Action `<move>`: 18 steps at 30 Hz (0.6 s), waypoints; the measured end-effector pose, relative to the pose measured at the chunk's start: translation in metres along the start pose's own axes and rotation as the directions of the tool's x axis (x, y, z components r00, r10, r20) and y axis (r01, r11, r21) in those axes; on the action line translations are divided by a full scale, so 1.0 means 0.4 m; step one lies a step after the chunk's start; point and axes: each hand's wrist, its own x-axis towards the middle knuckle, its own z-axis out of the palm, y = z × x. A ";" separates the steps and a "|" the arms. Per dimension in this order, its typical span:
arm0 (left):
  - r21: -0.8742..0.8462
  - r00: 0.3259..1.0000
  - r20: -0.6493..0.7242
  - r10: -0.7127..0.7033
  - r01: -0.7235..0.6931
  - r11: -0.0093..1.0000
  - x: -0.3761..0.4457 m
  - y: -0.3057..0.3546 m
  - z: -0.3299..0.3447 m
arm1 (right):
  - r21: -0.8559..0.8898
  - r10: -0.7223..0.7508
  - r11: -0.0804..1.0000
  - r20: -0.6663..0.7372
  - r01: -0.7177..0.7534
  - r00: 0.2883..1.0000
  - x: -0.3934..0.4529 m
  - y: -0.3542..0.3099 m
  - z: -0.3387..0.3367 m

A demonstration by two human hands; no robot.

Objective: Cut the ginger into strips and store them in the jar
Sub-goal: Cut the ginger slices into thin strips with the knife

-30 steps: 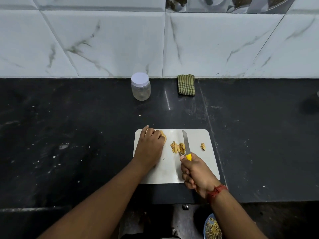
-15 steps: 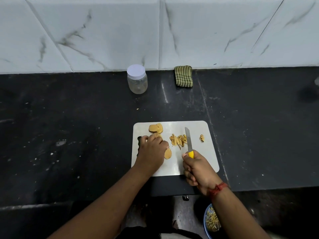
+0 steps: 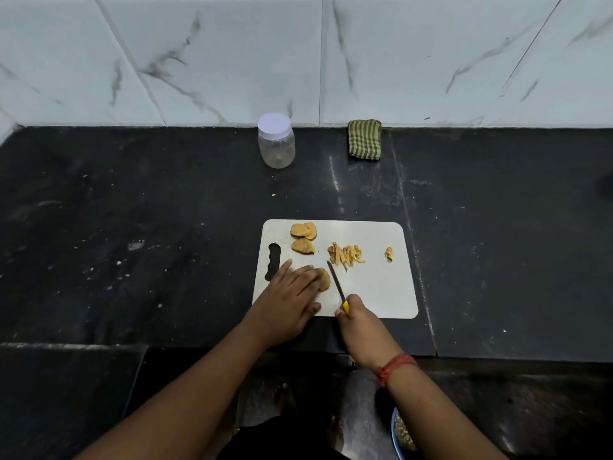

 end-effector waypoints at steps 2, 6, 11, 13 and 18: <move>0.003 1.000 0.003 0.025 -0.025 1.000 0.006 -0.007 -0.003 | -0.086 -0.020 0.996 0.002 0.020 1.000 0.001 -0.007 0.006; 0.022 0.998 -0.011 0.058 -0.058 0.998 0.016 -0.017 -0.008 | -0.163 -0.006 0.987 0.010 0.007 1.000 0.012 -0.024 0.009; 0.038 0.996 -0.023 0.092 -0.091 0.995 0.015 -0.013 -0.003 | -0.228 0.017 0.974 0.012 -0.013 1.000 0.017 -0.029 0.025; 0.028 0.995 -0.018 0.097 -0.097 0.995 0.015 -0.013 -0.003 | -0.254 0.029 0.967 0.016 -0.024 0.999 0.020 -0.031 0.030; 0.002 0.996 -0.018 0.088 -0.088 0.996 0.014 -0.015 -0.005 | -0.291 0.112 0.952 0.057 -0.091 0.992 0.050 -0.047 0.036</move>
